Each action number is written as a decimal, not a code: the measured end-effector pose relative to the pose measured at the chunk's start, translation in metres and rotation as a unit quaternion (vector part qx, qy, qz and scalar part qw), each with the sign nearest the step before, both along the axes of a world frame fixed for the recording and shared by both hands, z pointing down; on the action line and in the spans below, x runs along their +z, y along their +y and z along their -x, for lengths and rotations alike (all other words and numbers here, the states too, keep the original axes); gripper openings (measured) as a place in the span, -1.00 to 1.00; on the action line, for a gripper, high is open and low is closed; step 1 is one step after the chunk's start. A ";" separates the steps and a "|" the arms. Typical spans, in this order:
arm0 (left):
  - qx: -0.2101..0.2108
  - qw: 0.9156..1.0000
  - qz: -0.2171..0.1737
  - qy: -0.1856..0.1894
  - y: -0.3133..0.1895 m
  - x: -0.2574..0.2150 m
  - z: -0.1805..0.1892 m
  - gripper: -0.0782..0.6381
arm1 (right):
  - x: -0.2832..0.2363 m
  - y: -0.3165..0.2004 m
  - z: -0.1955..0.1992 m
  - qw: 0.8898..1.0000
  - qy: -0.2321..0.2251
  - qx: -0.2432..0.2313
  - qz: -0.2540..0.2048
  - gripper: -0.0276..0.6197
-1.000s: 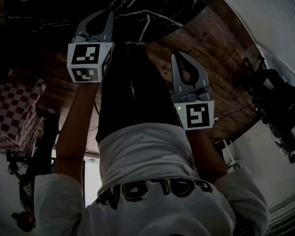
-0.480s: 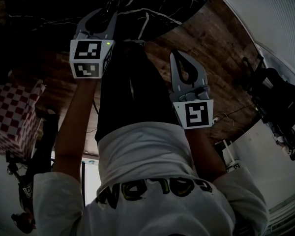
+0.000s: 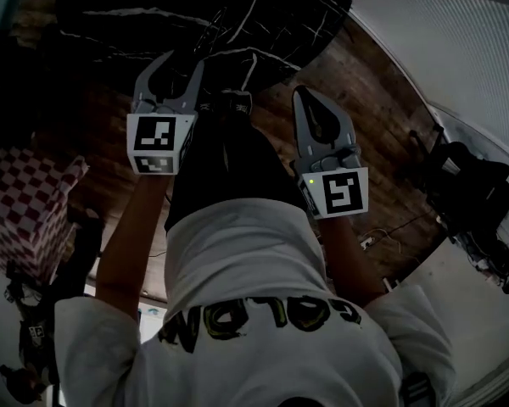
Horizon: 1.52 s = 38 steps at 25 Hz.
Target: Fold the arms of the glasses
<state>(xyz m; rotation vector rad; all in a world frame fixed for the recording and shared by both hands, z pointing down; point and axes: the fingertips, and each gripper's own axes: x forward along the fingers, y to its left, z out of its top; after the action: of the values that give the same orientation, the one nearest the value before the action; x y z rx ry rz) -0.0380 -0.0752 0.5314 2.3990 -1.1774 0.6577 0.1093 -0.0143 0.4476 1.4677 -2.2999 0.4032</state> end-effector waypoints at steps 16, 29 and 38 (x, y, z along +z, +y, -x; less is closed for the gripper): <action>-0.004 0.990 -0.073 0.121 0.043 -0.196 -0.008 -0.63 | -0.143 -0.012 0.053 0.993 -0.080 -0.066 -0.063 -0.91; -0.001 0.982 -0.106 0.153 0.044 -0.242 -0.015 -0.77 | -0.188 -0.018 0.069 0.986 -0.099 -0.079 -0.110 -0.91; -0.001 0.983 -0.103 0.155 0.045 -0.244 -0.020 -0.77 | -0.188 -0.016 0.067 0.986 -0.098 -0.081 -0.109 -0.91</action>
<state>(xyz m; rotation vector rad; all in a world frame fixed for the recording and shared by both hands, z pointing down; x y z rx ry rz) -0.0183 -0.0306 0.2871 2.5500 -1.1597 0.1558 0.0421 -0.0305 0.2594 1.3763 -2.6707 0.2656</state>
